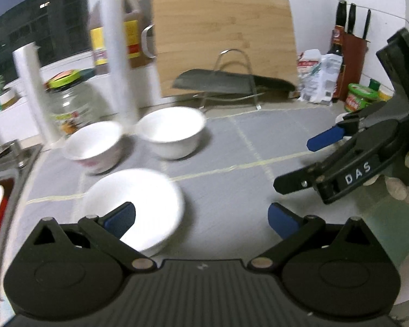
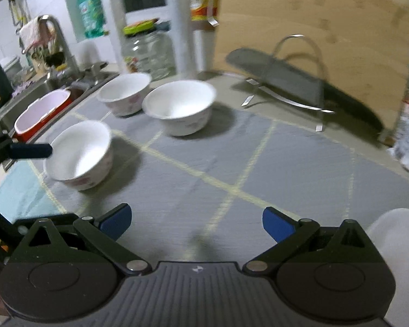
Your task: Organize plates and bowls
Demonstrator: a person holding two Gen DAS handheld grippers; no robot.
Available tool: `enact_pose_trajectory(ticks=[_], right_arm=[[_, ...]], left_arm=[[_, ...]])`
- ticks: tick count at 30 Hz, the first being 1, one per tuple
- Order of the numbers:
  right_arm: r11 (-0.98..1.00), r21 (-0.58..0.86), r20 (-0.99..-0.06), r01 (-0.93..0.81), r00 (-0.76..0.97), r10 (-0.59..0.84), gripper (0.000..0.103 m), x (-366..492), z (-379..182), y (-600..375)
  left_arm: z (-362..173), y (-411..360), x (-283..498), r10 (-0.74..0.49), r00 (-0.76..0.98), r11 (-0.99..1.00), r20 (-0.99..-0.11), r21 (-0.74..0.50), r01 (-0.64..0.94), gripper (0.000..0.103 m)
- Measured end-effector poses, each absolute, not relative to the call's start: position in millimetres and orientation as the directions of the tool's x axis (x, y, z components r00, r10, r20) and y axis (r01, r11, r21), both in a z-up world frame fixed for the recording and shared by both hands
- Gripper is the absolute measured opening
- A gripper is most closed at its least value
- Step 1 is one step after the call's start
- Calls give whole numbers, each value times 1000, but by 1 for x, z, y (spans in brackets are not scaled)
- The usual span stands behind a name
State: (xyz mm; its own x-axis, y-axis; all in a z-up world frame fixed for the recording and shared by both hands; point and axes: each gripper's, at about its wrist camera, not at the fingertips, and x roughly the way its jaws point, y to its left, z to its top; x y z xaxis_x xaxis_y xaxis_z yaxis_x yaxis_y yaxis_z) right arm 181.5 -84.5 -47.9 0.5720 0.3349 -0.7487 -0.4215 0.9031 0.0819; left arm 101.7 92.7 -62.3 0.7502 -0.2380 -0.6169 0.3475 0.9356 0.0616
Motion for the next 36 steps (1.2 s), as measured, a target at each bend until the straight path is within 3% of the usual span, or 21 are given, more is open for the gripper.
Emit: enact_pose_trajectory(ticks=[16, 33, 36], right_arm=[[820, 21, -785, -572, 498, 368, 103, 172, -93, 39], [807, -29, -740, -590, 556, 380, 103, 155, -109, 44], [818, -30, -735, -575, 567, 372, 103, 154, -109, 45]], left_arm=[[-72, 198, 105, -176, 761, 961, -624, 59, 270, 102], [-74, 185, 160, -340, 693, 895, -635, 8, 446, 102], [-76, 183, 175, -369, 665, 884, -649, -25, 467, 98]])
